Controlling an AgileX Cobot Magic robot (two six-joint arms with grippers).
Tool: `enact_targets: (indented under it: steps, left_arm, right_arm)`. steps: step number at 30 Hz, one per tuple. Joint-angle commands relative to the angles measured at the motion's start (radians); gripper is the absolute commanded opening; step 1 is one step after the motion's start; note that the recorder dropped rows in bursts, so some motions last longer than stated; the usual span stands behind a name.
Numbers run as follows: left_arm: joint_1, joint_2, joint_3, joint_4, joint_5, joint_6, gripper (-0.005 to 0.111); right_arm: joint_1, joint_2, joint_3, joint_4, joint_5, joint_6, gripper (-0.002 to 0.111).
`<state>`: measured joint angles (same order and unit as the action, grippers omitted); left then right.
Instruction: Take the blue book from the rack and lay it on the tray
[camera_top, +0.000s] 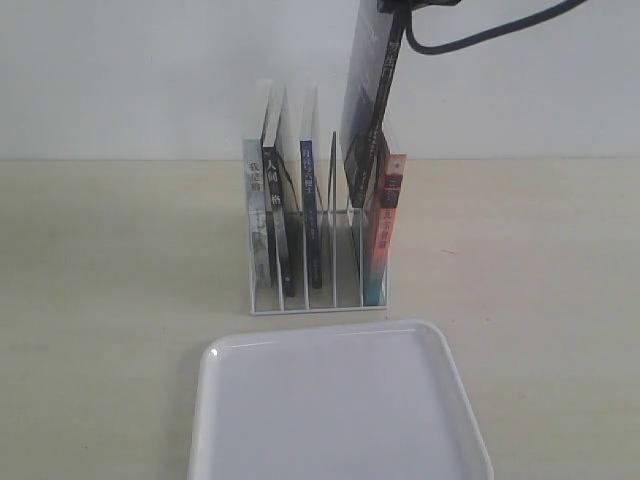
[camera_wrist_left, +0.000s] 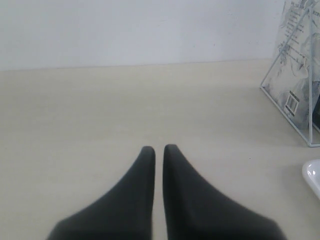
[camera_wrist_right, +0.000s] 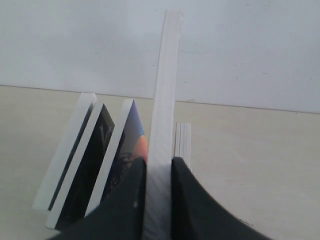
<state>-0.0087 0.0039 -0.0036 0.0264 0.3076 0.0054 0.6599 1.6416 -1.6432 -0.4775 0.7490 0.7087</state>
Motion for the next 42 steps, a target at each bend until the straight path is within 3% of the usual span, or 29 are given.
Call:
enact_targets:
  steps: [1,32,40,42]
  left_arm:
    - [-0.001,-0.004,0.004,-0.008,-0.003,0.004,0.005]
    - [-0.001,-0.004,0.004,-0.008,-0.003,0.004,0.005]
    - [-0.001,-0.004,0.004,-0.008,-0.003,0.004,0.005]
    - [-0.001,-0.004,0.004,-0.008,-0.003,0.004,0.005]
  right_arm:
    - [-0.001,-0.021,-0.005,-0.024,-0.019,-0.011,0.009]
    - [-0.001,0.116,-0.005,0.005,-0.037,0.023,0.009]
    - [-0.001,0.116,0.069,-0.007,-0.120,0.061,0.009]
    - [-0.001,0.116,0.085,-0.009,-0.139,0.068,0.017]
